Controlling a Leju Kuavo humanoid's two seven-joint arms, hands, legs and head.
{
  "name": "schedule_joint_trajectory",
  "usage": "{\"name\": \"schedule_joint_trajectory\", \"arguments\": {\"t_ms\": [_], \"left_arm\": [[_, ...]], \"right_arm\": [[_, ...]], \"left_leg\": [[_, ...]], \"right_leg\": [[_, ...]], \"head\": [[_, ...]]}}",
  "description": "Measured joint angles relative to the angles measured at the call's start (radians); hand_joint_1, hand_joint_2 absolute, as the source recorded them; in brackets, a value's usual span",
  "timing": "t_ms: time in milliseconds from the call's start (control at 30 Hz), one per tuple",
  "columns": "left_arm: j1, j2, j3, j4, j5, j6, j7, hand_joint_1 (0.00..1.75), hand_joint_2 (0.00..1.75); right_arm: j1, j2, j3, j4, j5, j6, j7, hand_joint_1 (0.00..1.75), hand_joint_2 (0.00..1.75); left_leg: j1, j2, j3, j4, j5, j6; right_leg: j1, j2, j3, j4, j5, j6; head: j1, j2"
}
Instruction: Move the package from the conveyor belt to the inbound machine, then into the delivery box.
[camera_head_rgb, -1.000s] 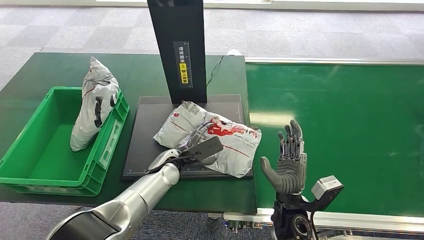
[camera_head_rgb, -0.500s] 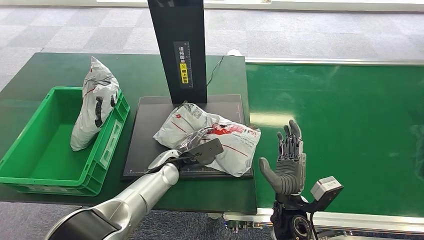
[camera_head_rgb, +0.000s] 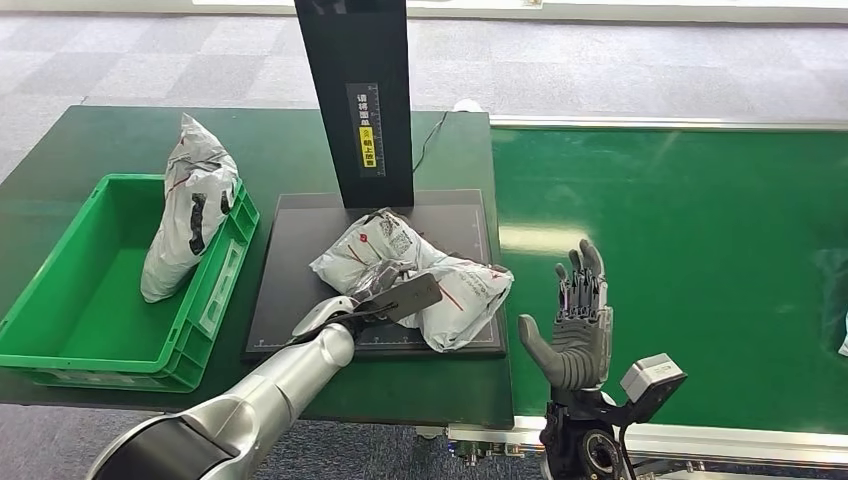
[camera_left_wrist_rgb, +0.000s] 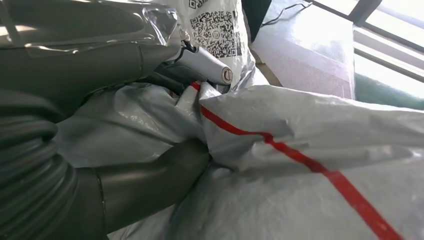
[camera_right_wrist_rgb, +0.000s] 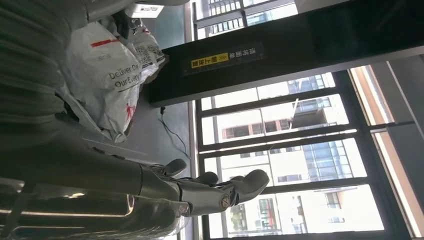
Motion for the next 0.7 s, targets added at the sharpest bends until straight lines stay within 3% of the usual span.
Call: {"name": "schedule_joint_trajectory", "arguments": {"t_ms": [167,367,500,700], "left_arm": [[0.010,0.007,0.018,0.000,0.020,0.029,-0.056,1.75,1.75],[0.061,0.027,0.081,-0.070,0.167,0.077,-0.297,1.75,1.75],[0.183,0.079,0.117,-0.351,0.335,0.071,-0.343,1.75,1.75],[0.477,0.162,0.186,-0.910,0.455,0.061,-0.360,1.75,1.75]], "right_arm": [[0.002,-0.005,0.007,0.005,-0.001,-0.004,-0.002,0.00,1.75],[0.031,-0.007,0.008,0.003,-0.003,-0.025,-0.010,0.00,1.75],[0.069,-0.008,0.003,-0.016,-0.004,-0.041,-0.012,0.00,1.75],[0.115,-0.008,-0.023,-0.048,-0.003,-0.043,-0.012,0.00,1.75]], "left_leg": [[0.000,0.000,0.000,0.000,0.000,0.000],[0.000,0.000,-0.001,0.000,0.000,0.000],[0.000,0.004,-0.002,0.000,-0.001,-0.001],[0.000,0.005,-0.004,-0.001,-0.002,-0.003]], "right_leg": [[0.000,0.000,0.000,0.000,0.000,0.000],[0.000,0.000,-0.002,0.000,0.000,0.000],[0.000,0.004,-0.003,0.001,0.000,0.000],[0.000,0.005,-0.007,0.001,-0.002,-0.001]], "head": [[0.000,0.000],[0.000,0.000],[0.000,0.000],[0.000,0.000]]}}
